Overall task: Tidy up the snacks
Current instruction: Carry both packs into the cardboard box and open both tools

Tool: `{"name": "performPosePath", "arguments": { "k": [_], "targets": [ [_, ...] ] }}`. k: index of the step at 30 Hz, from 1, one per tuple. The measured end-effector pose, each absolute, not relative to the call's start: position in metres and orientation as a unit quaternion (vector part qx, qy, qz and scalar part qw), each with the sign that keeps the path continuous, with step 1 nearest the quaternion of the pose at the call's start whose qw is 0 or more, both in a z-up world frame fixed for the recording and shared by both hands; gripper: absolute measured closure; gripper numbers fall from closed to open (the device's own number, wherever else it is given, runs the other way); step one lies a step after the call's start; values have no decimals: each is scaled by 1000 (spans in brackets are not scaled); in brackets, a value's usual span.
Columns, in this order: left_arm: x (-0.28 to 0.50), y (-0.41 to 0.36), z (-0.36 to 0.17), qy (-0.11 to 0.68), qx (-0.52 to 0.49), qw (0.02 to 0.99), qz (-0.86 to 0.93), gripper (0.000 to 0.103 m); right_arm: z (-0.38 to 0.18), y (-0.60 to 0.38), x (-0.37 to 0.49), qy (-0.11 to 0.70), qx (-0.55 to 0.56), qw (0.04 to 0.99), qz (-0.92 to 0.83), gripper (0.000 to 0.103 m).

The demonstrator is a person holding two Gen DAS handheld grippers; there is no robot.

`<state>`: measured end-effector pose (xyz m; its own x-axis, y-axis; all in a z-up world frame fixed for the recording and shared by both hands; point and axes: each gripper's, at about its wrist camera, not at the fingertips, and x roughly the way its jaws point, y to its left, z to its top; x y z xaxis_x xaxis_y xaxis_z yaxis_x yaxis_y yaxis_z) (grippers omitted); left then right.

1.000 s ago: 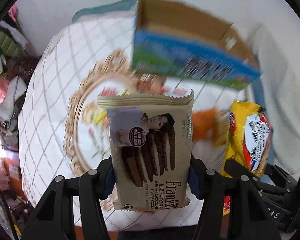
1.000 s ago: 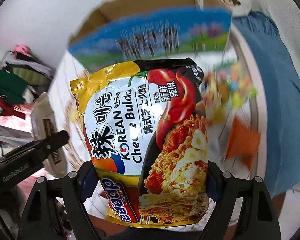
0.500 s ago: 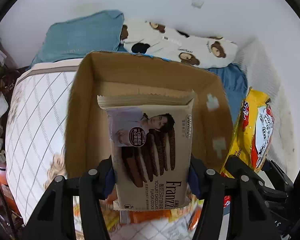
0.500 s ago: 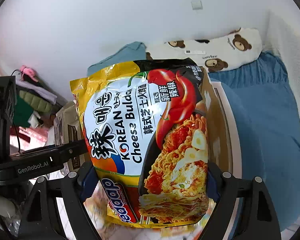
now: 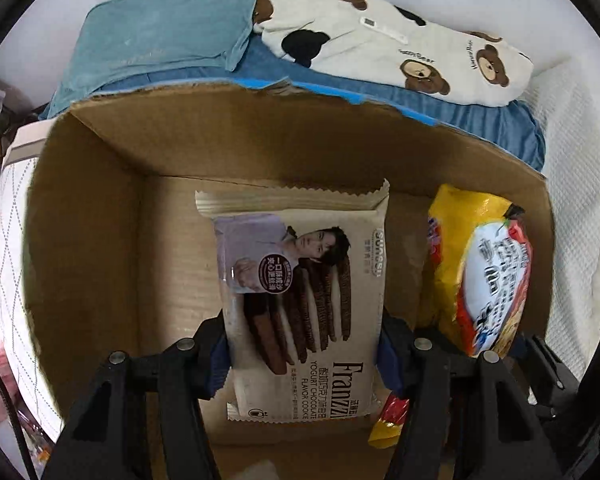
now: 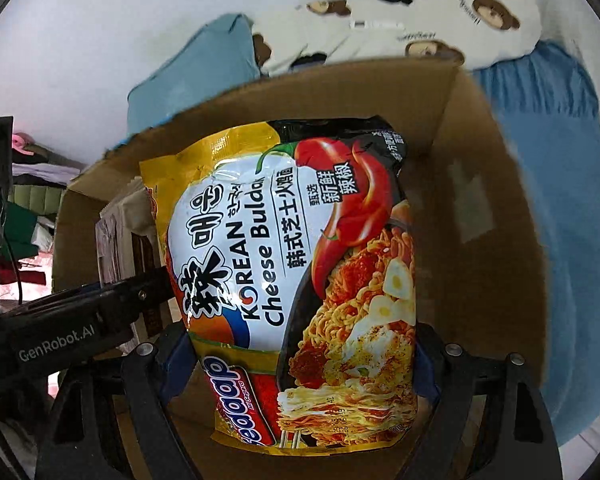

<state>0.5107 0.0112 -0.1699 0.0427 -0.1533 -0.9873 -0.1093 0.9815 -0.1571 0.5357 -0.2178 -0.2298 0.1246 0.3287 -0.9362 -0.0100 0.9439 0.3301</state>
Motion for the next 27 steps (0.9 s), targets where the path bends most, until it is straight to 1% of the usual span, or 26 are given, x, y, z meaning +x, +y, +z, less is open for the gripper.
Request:
{"name": "performPosePath", "arguments": {
  "k": [2, 3, 4, 5, 6, 12, 17, 27],
  "targets": [
    [517, 13, -173, 690, -95, 718, -13, 38, -241, -213, 544, 668, 127, 723, 119, 15],
    [517, 14, -173, 687, -88, 721, -9, 24, -247, -212, 548, 674, 125, 717, 122, 14],
    [518, 15, -173, 686, -85, 723, -7, 10, -251, -211, 551, 677, 117, 716, 124, 11],
    [518, 16, -172, 683, -84, 725, -5, 9, -252, -209, 553, 675, 103, 721, 120, 7],
    [523, 16, -173, 682, -81, 727, -5, 9, -251, -208, 554, 670, 91, 727, 119, 6],
    [522, 21, -170, 676, -76, 733, 1, 9, -238, -206, 544, 652, 51, 747, 117, 5],
    [509, 25, -159, 665, -74, 743, 5, 9, -228, -210, 525, 650, 47, 751, 110, 5],
    [474, 29, -114, 621, -68, 781, 6, 9, -192, -224, 488, 627, 44, 770, 109, 5]
  ]
}}
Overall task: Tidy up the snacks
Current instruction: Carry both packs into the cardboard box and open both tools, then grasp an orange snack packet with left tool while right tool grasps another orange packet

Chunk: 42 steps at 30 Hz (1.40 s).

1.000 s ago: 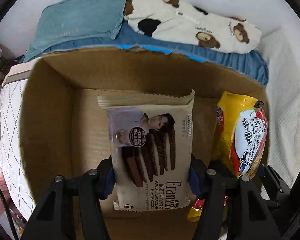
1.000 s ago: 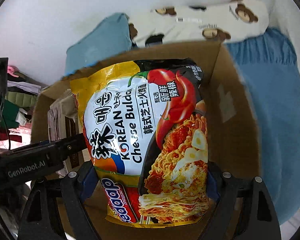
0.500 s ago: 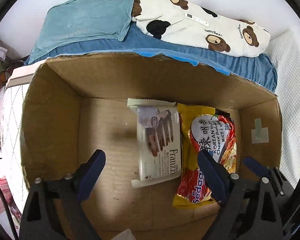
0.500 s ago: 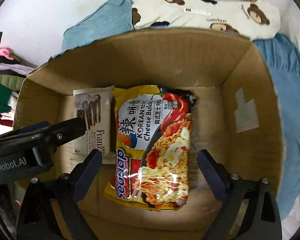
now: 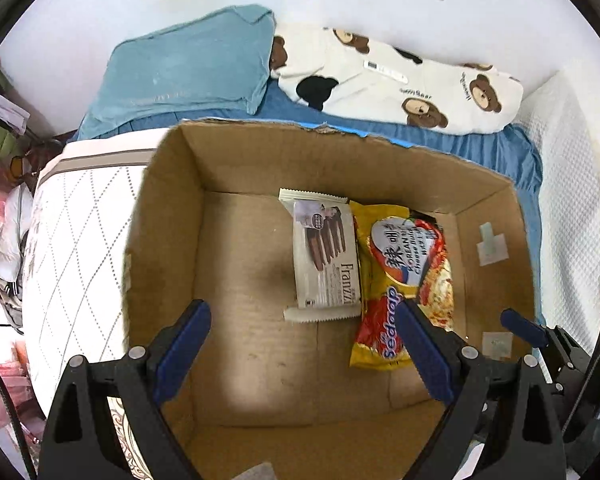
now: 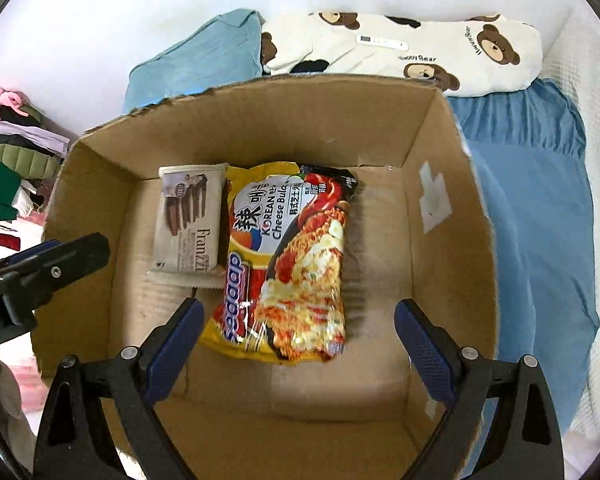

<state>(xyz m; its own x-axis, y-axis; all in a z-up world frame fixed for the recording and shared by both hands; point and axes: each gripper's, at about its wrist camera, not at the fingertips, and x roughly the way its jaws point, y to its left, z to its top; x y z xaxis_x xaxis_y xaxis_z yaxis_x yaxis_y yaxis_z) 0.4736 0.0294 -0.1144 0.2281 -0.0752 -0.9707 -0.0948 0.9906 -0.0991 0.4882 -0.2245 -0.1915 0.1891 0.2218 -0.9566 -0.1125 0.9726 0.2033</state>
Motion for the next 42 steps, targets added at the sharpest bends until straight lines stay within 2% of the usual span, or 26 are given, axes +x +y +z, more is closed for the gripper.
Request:
{"name": "performPosePath", "arguments": {
  "k": [15, 21, 26, 31, 38, 42],
  "targets": [
    [392, 26, -54, 561, -66, 825, -1, 9, -117, -232, 410, 564, 46, 817, 113, 5],
    [348, 26, -49, 553, -69, 831, -2, 9, -108, -237, 363, 556, 65, 821, 116, 5],
    [298, 29, -82, 578, -57, 814, 12, 9, -137, -251, 322, 587, 107, 795, 112, 5],
    [246, 35, -144, 629, -51, 775, 33, 9, -190, -278, 283, 631, 164, 754, 86, 5],
    [227, -16, -179, 626, 103, 773, -12, 9, -255, -345, 235, 670, 249, 699, 7, 5],
    [227, -67, -196, 599, 252, 757, -74, 9, -269, -363, 215, 678, 255, 689, -14, 5]
  ]
}}
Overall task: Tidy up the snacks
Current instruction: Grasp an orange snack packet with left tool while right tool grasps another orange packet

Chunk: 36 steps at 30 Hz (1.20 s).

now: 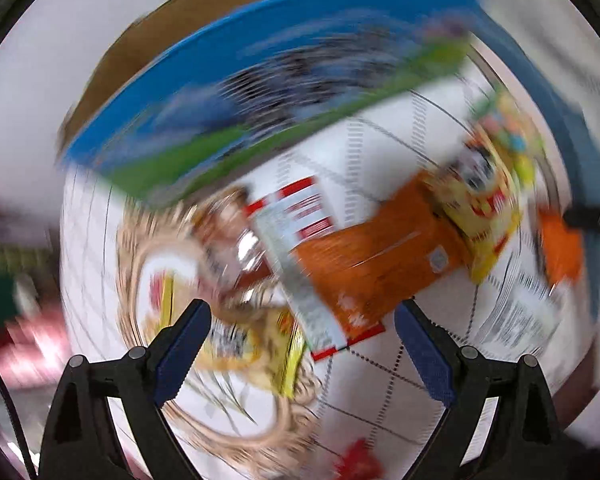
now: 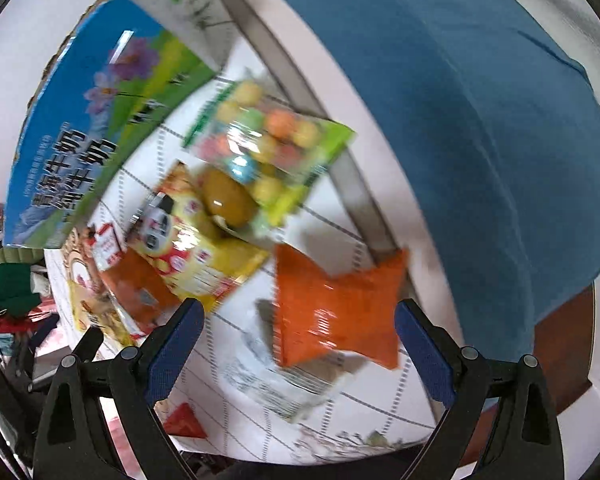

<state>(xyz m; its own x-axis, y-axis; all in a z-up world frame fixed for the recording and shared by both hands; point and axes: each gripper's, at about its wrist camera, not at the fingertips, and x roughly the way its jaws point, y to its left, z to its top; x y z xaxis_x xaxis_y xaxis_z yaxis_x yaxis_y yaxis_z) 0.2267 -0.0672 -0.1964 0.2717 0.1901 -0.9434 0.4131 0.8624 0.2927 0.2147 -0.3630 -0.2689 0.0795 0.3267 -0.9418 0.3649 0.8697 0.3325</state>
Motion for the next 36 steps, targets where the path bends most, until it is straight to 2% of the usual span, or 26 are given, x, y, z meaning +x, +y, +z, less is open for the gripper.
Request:
{"name": "performPosePath", "arguments": {
  "k": [5, 9, 12, 13, 18, 19, 20, 23, 24, 27, 30, 36],
  "targets": [
    [216, -118, -231, 556, 414, 707, -137, 9, -276, -378, 201, 672, 278, 686, -31, 5],
    [213, -139, -251, 539, 470, 677, -174, 9, -279, -387, 196, 671, 273, 689, -29, 5],
    [215, -148, -261, 546, 470, 668, -186, 38, -288, -399, 193, 674, 303, 673, -27, 5],
    [216, -150, -263, 549, 464, 670, -185, 39, -293, -400, 194, 674, 319, 666, -24, 5],
    [229, -134, -252, 596, 354, 703, -158, 41, -315, -390, 200, 681, 328, 655, -14, 6],
    [235, -123, -248, 621, 303, 709, -143, 41, -318, -387, 201, 683, 320, 656, -15, 12],
    [240, -112, -246, 644, 252, 711, -126, 41, -321, -383, 204, 687, 308, 658, -16, 22],
    [251, -71, -244, 703, 82, 703, -75, 41, -322, -363, 213, 688, 258, 678, -23, 31],
    [252, -53, -244, 715, 12, 696, -60, 41, -320, -357, 215, 688, 241, 685, -21, 31],
    [247, -18, -250, 722, -108, 681, -50, 41, -311, -335, 223, 685, 182, 705, 3, 34],
    [240, -4, -264, 727, -130, 673, -41, 39, -307, -320, 229, 685, 136, 715, 15, 34],
    [234, -26, -294, 740, -42, 669, -51, 35, -315, -308, 243, 695, 127, 707, 23, 32]
  ]
}}
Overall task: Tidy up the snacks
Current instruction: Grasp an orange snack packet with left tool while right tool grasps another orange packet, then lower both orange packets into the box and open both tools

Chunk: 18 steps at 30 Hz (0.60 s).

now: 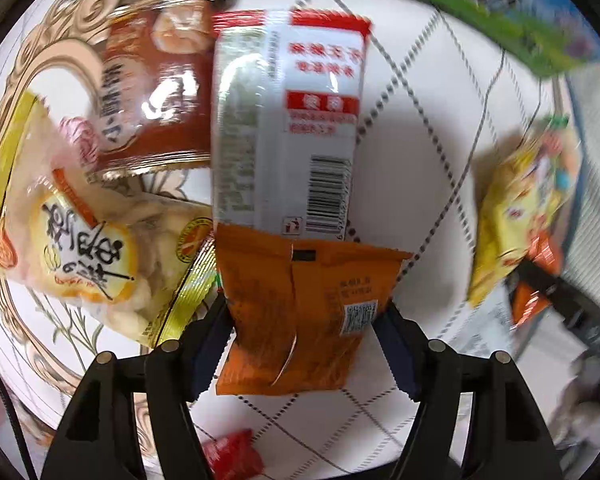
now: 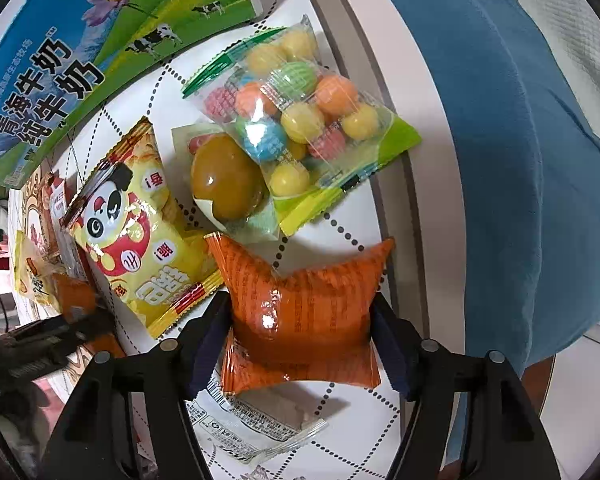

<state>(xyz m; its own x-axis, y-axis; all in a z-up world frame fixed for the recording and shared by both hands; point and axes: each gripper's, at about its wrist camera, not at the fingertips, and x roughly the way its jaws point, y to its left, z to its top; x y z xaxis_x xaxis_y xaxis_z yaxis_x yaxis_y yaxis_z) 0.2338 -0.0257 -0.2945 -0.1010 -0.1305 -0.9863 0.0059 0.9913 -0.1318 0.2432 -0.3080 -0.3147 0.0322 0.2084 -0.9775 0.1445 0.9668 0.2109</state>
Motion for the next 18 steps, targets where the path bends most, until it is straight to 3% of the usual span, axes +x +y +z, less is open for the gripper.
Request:
{"name": "performPosePath", "arguments": {
  "k": [11, 18],
  "targets": [
    [210, -21, -255, 704, -53, 708, -26, 40, -294, -336, 224, 669, 134, 730, 24, 42],
    [203, -17, -197, 680, -98, 725, -55, 40, -231, -338, 218, 633, 153, 757, 56, 42]
  ]
}}
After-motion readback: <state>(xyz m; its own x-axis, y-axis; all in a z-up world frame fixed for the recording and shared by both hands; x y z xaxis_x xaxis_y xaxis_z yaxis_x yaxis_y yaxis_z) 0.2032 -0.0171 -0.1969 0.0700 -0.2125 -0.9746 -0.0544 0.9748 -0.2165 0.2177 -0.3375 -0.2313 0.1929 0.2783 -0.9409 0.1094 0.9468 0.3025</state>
